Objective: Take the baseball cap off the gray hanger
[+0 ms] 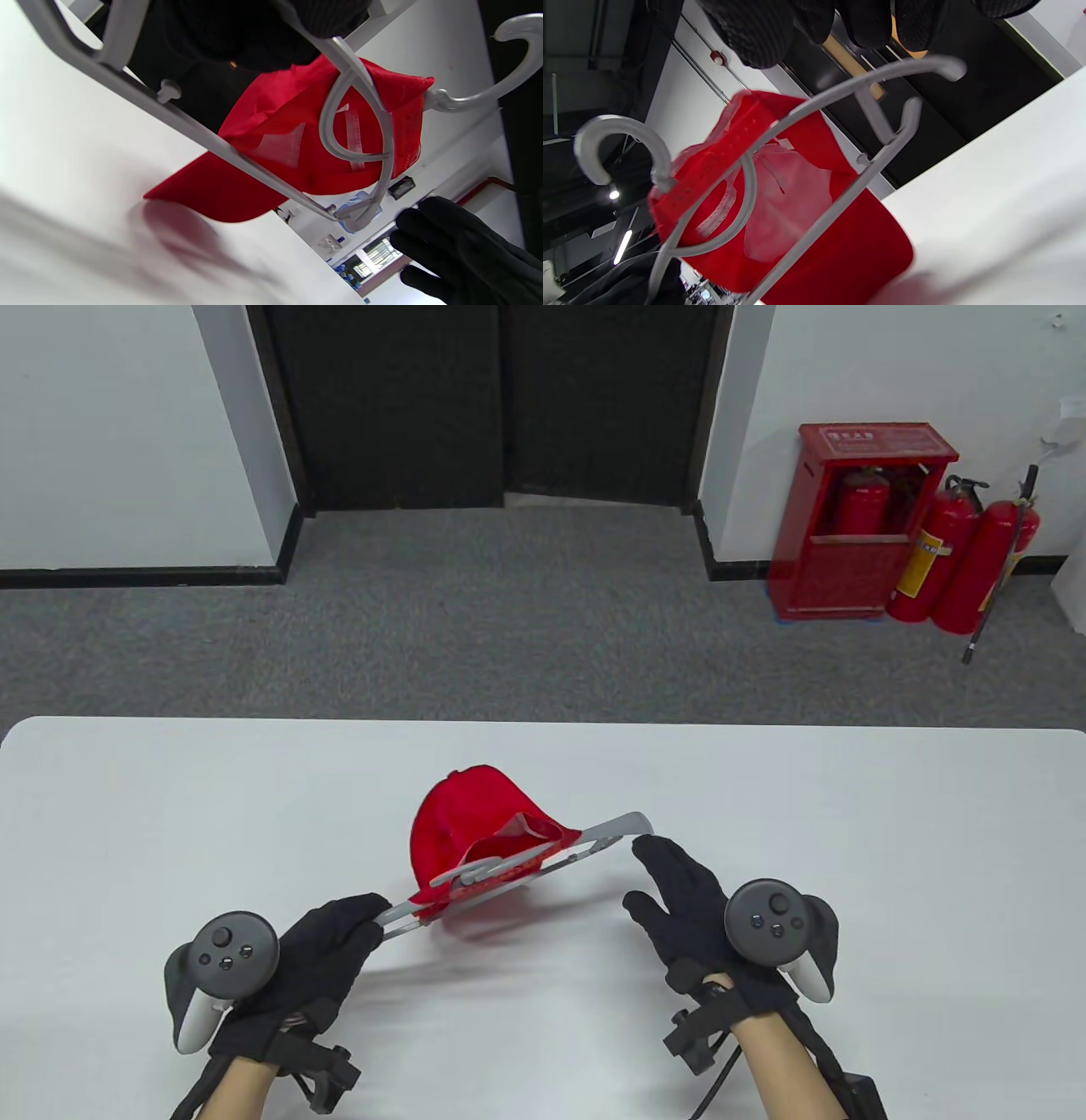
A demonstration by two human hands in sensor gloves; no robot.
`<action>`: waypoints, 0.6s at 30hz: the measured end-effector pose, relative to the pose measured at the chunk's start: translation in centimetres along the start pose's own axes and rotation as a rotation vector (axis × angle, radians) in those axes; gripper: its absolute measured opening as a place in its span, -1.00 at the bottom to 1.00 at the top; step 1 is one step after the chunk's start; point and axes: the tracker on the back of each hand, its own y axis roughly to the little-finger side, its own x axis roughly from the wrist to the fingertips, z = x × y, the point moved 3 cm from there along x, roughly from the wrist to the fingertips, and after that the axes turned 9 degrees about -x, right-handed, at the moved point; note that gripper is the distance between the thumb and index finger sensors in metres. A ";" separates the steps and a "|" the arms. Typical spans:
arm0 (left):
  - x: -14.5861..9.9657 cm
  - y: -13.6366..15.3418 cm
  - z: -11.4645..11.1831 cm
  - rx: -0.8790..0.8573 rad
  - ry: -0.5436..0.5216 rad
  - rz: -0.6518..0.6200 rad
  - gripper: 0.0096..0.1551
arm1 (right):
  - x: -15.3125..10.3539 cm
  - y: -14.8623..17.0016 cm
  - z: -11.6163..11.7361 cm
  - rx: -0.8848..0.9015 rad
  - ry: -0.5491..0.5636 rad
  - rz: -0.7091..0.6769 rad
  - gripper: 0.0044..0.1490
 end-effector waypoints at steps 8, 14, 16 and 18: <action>-1.2 -1.3 -0.4 0.060 0.009 -0.097 -0.56 | 0.4 -1.0 0.7 -0.068 0.001 -0.075 -0.20; -1.6 -1.9 -0.7 0.099 0.006 -0.116 -0.56 | 0.5 -2.5 1.6 -0.023 -0.083 -0.176 -0.36; -1.7 -1.7 -0.8 0.089 0.006 -0.118 -0.56 | 0.4 -2.9 1.6 -0.019 -0.048 -0.199 -0.42; -1.7 -1.8 -0.9 0.091 0.006 -0.121 -0.55 | 0.3 -3.1 1.6 -0.021 -0.023 -0.218 -0.50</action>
